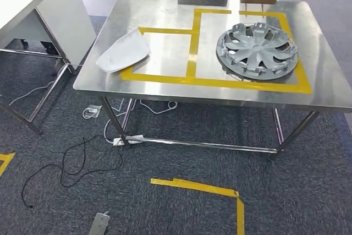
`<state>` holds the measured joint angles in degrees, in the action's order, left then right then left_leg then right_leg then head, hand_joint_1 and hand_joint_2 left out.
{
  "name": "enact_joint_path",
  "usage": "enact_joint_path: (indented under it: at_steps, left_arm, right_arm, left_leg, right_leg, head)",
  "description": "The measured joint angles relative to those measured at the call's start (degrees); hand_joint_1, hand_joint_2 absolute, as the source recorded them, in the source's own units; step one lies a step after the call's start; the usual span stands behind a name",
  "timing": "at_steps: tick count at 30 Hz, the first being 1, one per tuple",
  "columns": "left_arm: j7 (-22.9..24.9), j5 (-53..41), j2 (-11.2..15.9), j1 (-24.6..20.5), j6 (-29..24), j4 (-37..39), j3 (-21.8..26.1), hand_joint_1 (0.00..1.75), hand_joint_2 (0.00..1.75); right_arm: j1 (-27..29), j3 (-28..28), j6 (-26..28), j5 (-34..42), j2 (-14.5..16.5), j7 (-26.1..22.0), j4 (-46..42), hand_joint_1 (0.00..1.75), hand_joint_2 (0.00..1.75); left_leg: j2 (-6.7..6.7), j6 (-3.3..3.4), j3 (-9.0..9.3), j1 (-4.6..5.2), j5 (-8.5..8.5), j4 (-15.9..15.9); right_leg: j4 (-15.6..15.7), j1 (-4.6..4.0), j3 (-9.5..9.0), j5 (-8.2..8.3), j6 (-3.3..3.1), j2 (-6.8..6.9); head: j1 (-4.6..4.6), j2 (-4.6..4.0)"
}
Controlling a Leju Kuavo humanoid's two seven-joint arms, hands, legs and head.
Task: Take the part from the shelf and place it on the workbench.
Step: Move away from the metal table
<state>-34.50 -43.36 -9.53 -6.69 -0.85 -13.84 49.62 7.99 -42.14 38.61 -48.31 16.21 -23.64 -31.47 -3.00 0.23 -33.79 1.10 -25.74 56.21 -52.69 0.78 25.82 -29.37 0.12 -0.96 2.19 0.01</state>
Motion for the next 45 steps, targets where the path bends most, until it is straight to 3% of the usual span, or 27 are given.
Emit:
enact_joint_path:
  at_steps: [1,2,4,5,6,8,9,11,13,16,18,19,20,22,23,25,27,28,30,32,34,36,38,39,41,43,45]
  left_arm:
    - [-0.02,0.0,-0.03,0.0,0.0,0.0,0.01,0.0,0.0]
    - [-0.03,0.0,-0.06,0.0,0.0,0.0,0.01,0.0,0.0]
    - [-0.1,0.0,0.0,0.23,0.0,0.0,0.1,0.0,0.0]
    - [-0.2,0.0,0.05,0.34,0.0,0.0,0.22,0.0,0.0]
    - [-0.33,0.02,0.1,0.43,0.0,0.0,0.39,0.0,0.0]
    - [-0.61,0.1,0.1,0.47,0.0,0.0,0.77,0.0,0.0]
    - [-0.71,0.21,0.13,0.55,0.01,0.0,0.96,0.0,0.0]
    - [-0.87,0.51,0.22,0.88,0.07,0.0,1.38,0.0,0.0]
    - [-0.96,0.9,0.27,1.14,0.2,0.0,1.9,0.0,0.0]
    - [-1.05,1.57,0.28,1.45,0.51,0.0,2.76,0.0,0.0]
    - [-1.08,1.88,0.32,1.86,0.69,0.0,3.33,0.0,0.0]
    - [-1.08,2.05,0.33,2.06,0.75,0.0,3.6,0.0,0.0]
    - [-1.08,2.24,0.33,2.2,0.84,0.0,3.87,0.0,0.0]
    - [-1.08,2.5,0.26,2.27,1.02,0.01,4.22,0.0,0.0]
    - [-1.08,2.57,0.21,2.23,1.09,0.01,4.35,0.0,0.0]
    - [-1.05,2.91,0.15,2.24,1.31,0.02,4.72,0.0,0.0]
    - [-0.95,3.61,0.23,2.5,1.68,0.02,5.36,0.0,0.0]
    - [-0.87,3.94,0.27,2.61,1.87,0.02,5.71,0.0,0.0]
    - [-0.76,4.26,0.34,2.61,2.09,0.02,6.28,0.0,0.0]
    - [-0.67,4.26,0.28,2.57,1.99,0.02,6.67,0.0,0.0]
    - [-0.56,4.15,0.19,2.77,1.68,0.02,6.8,0.0,0.0]
    - [-0.51,4.04,0.14,2.95,1.44,0.02,6.85,0.0,0.0]
    - [-0.51,3.93,0.1,2.85,1.35,0.02,6.88,0.0,0.0]
    - [-0.51,3.87,0.05,2.8,1.33,0.02,6.9,0.0,0.0]
    - [-0.5,3.83,-0.05,2.94,1.34,0.02,6.99,0.0,0.0]
    - [-0.52,4.13,-0.24,3.22,1.39,0.02,7.24,0.0,0.0]
    - [-0.68,4.43,-0.63,3.11,1.24,0.02,7.69,0.0,0.0]
  right_arm:
    - [-0.09,-0.16,0.0,-0.03,-0.01,-0.03,0.27,0.0,0.0]
    - [-0.32,-0.57,-0.06,-0.02,-0.03,-0.04,0.88,0.0,0.0]
    - [-1.85,-2.54,-1.3,-0.2,-0.18,0.32,3.69,0.0,0.0]
    - [-2.78,-3.66,-2.3,-0.38,-0.28,0.67,5.35,0.0,0.0]
    - [-3.67,-4.59,-3.43,-0.63,-0.4,1.09,6.81,0.0,0.0]
    - [-4.64,-5.62,-5.14,-1.04,-0.58,1.8,8.61,0.0,0.0]
    - [-5.12,-6.08,-5.93,-1.2,-0.67,2.21,9.47,0.0,0.0]
    - [-6.08,-6.85,-7.33,-1.62,-0.78,3.01,11.08,0.0,0.0]
    - [-6.85,-7.34,-8.45,-2.16,-0.93,3.57,12.29,0.0,0.0]
    - [-7.58,-7.86,-10.31,-2.94,-1.17,3.87,13.66,0.0,0.0]
    - [-7.94,-8.05,-11.52,-3.13,-1.3,3.89,14.25,0.0,0.0]
    - [-8.07,-8.18,-12.2,-3.13,-1.33,3.93,14.48,0.0,0.0]
    - [-8.22,-8.37,-12.98,-3.09,-1.36,4.03,14.69,0.0,0.0]
    - [-8.56,-8.76,-14.16,-2.98,-1.44,4.28,15.08,0.0,0.0]
    - [-8.76,-8.94,-14.51,-2.92,-1.49,4.37,15.28,0.0,0.0]
    - [-9.11,-9.22,-14.64,-2.64,-1.56,4.54,15.55,0.0,0.0]
    - [-9.34,-9.53,-14.45,-2.16,-1.32,4.65,15.75,0.0,0.0]
    - [-9.38,-9.68,-14.4,-1.95,-1.17,4.61,15.84,0.0,0.0]
    - [-9.39,-10.02,-14.63,-1.72,-0.99,4.3,16.03,0.0,0.0]
    - [-9.31,-10.41,-15.56,-1.5,-0.99,3.63,16.17,0.0,0.0]
    - [-9.3,-10.68,-16.7,-1.2,-0.99,2.95,16.21,0.0,0.0]
    - [-9.36,-10.83,-17.29,-1.05,-0.99,2.63,16.21,0.0,0.0]
    - [-9.42,-10.99,-17.49,-1.04,-1.0,2.53,16.22,0.0,0.0]
    - [-9.45,-11.06,-17.55,-1.04,-1.01,2.5,16.22,0.0,0.0]
    - [-9.58,-11.15,-18.06,-1.2,-1.05,2.5,16.23,0.0,0.0]
    - [-9.73,-11.17,-19.64,-1.55,-1.2,2.61,16.24,0.0,0.0]
    - [-9.72,-11.32,-21.57,-1.72,-1.42,2.95,16.26,0.0,0.0]
  left_leg:
    - [0.3,-0.19,-0.27,-0.03,-0.69,0.63]
    - [0.84,-0.66,-1.5,-0.35,-2.95,4.04]
    - [2.16,-2.21,-2.54,-1.61,-5.47,9.77]
    - [3.04,-2.98,-1.67,-2.28,-5.48,10.24]
    - [4.19,-3.49,0.62,-2.63,-4.11,7.08]
    - [6.0,-3.07,3.8,-2.46,-2.86,1.59]
    - [6.39,-2.46,4.04,-2.22,-3.09,0.83]
    - [5.63,-0.89,3.52,-2.03,-2.86,0.75]
    - [4.66,0.25,3.05,-2.1,-2.3,0.53]
    - [2.93,1.27,1.96,-1.85,-1.38,0.45]
    - [1.57,1.43,1.35,-1.52,-0.88,0.49]
    - [0.9,1.42,1.19,-1.4,-0.67,0.5]
    - [0.14,1.35,1.09,-1.31,-0.49,0.51]
    - [-1.3,1.05,0.9,-1.15,-0.12,0.59]
    - [-1.96,0.79,0.66,-1.13,0.09,0.68]
    - [-3.03,0.07,0.07,-1.3,0.54,0.77]
    - [-3.56,-0.7,-0.51,-1.56,0.78,0.88]
    - [-2.76,-1.0,-1.03,-1.55,0.09,1.74]
    - [0.15,-1.49,-3.29,-1.57,-3.35,6.7]
    - [2.0,-2.05,-6.37,-1.73,-7.18,14.22]
    - [2.6,-2.37,-6.67,-1.92,-7.37,16.45]
    - [3.78,-2.32,-2.7,-2.02,-4.02,10.19]
    - [6.19,-1.86,1.41,-1.71,-1.82,3.01]
    - [6.94,-1.46,2.34,-1.54,-1.57,1.2]
    - [6.36,-0.49,2.26,-1.29,-1.74,0.63]
    - [5.2,0.31,2.09,-1.34,-1.49,0.45]
    - [3.97,1.04,1.93,-1.49,-1.16,0.29]
  right_leg:
    - [0.04,0.01,0.09,0.1,-0.04,0.07]
    - [-0.08,0.01,0.4,0.25,-0.2,0.67]
    - [-1.12,0.11,1.78,0.48,-0.37,3.0]
    - [-1.86,0.21,2.57,0.49,-0.32,4.32]
    - [-2.59,0.27,3.17,0.39,-0.03,5.22]
    - [-3.48,0.18,3.69,0.15,0.75,6.14]
    - [-3.71,0.1,3.74,0.14,1.18,6.55]
    - [-3.85,0.16,3.64,0.16,2.04,7.07]
    - [-5.46,0.36,4.57,-1.42,2.67,5.25]
    - [-15.74,0.32,8.92,-7.59,2.72,1.61]
    - [-20.05,0.23,10.55,-8.72,2.42,1.14]
    - [-19.17,0.18,9.93,-7.71,2.18,1.01]
    - [-16.02,0.1,8.17,-5.81,1.84,0.62]
    - [-8.03,-0.03,4.04,-2.58,0.91,-1.73]
    - [-5.02,-0.08,2.56,-1.79,0.59,-2.89]
    - [-3.26,-0.21,1.91,-1.83,0.3,-3.76]
    - [-2.88,-0.18,1.71,-1.32,-0.02,-2.55]
    - [-2.66,-0.07,1.61,-0.97,-0.27,-1.8]
    - [-2.37,0.09,1.67,-0.53,-0.57,0.04]
    - [-2.39,0.02,1.91,-0.5,-0.63,2.07]
    - [-2.42,-0.01,2.01,-0.52,-0.59,4.03]
    - [-2.44,-0.02,1.82,-0.66,-0.37,5.58]
    - [-2.59,-0.35,1.79,-1.01,0.18,6.86]
    - [-2.67,-0.54,1.78,-1.19,0.5,7.43]
    - [-2.71,-0.66,1.51,-1.4,1.1,8.51]
    - [-3.48,-0.38,1.64,-2.32,1.71,7.35]
    - [-8.4,-0.14,3.95,-5.49,2.11,3.79]
  head:
    - [-0.26,0.0]
    - [-0.58,0.0]
    - [-1.17,-0.01]
    - [-1.27,-0.01]
    - [-1.29,-0.01]
    - [-1.39,-0.01]
    - [-1.44,-0.01]
    - [-1.43,-0.01]
    - [-1.31,-0.01]
    - [-1.11,-0.01]
    - [-1.12,-0.01]
    - [-1.12,-0.01]
    - [-1.12,-0.01]
    - [-1.17,-0.01]
    - [-1.18,-0.01]
    - [-1.27,-0.01]
    - [-1.29,-0.01]
    - [-1.42,-0.01]
    - [-1.85,-0.01]
    - [-2.13,-0.01]
    - [-2.12,-0.01]
    - [-2.12,-0.01]
    - [-2.17,-0.01]
    - [-2.13,-0.01]
    - [-2.07,-0.01]
    - [-1.99,-0.01]
    - [-1.75,-0.01]
